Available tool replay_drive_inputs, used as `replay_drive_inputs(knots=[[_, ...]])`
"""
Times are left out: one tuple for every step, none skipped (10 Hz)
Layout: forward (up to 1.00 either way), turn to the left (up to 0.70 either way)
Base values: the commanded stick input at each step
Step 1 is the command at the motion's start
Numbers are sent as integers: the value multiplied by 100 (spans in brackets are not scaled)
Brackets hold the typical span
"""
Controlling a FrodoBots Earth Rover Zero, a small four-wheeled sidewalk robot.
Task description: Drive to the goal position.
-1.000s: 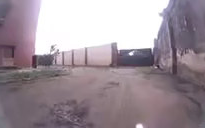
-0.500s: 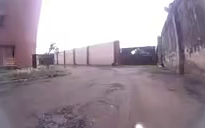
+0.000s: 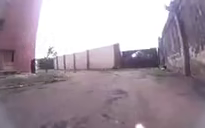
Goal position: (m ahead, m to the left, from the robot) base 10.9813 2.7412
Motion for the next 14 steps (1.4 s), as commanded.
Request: replay_drive_inputs(knots=[[70,0],[70,0],[70,0],[70,0],[70,0],[70,0],[70,0],[70,0],[70,0],[70,0],[70,0],[70,0],[70,0],[70,0]])
